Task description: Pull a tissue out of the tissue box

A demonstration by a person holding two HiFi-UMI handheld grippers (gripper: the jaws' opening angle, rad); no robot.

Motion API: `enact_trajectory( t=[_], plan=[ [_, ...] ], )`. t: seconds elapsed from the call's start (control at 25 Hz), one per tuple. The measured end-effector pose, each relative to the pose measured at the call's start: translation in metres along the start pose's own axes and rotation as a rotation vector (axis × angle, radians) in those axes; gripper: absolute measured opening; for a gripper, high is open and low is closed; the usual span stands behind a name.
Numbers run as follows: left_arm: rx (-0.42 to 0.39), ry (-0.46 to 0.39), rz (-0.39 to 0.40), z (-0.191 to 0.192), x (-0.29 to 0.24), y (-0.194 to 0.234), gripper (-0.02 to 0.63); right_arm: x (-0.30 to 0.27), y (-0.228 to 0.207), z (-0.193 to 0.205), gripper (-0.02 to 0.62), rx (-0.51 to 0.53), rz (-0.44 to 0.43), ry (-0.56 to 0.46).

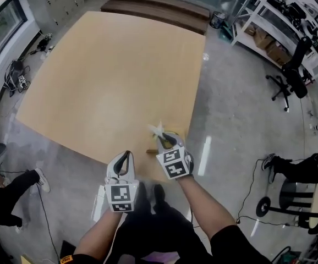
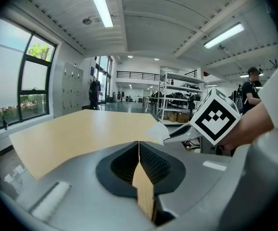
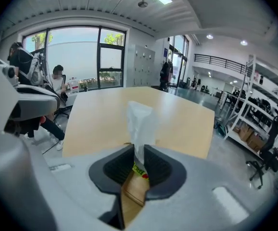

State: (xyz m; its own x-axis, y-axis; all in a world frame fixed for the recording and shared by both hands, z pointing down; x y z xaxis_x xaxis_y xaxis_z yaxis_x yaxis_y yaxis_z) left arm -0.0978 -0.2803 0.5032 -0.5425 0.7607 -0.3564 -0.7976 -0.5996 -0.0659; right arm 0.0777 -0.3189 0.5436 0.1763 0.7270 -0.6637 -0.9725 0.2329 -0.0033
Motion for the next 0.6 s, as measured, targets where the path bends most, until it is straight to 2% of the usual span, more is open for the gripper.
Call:
enact_trajectory(
  t=[0.12, 0.2, 0.4, 0.6],
  plan=[
    [0.007, 0.004, 0.025, 0.004, -0.003, 0.003, 0.021, 0.0, 0.004, -0.002, 0.005, -0.011, 0.014, 0.012],
    [0.014, 0.002, 0.035, 0.004, -0.006, 0.002, 0.02, 0.004, 0.002, -0.005, -0.002, -0.034, 0.016, -0.011],
    [0.019, -0.016, 0.073, 0.0, -0.014, -0.016, 0.019, 0.038, -0.012, -0.01, -0.003, -0.121, 0.02, -0.146],
    [0.035, -0.026, 0.098, -0.001, -0.006, -0.045, 0.019, 0.092, -0.017, -0.015, -0.005, -0.165, 0.004, -0.277]
  ],
)
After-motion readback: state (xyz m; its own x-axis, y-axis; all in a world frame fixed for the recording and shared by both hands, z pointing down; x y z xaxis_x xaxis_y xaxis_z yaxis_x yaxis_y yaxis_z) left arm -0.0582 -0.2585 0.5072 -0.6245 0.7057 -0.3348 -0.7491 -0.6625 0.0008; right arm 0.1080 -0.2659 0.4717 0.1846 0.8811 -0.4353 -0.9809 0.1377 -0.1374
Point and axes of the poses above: the fingertips, and each gripper's own axes: x backward along the fingers, y to its left, z out of its underside, the point moved 7 cm from there along x, backward along the fingers, and after that the axes turned 8 degrees about -x, right-handed, at the moved point
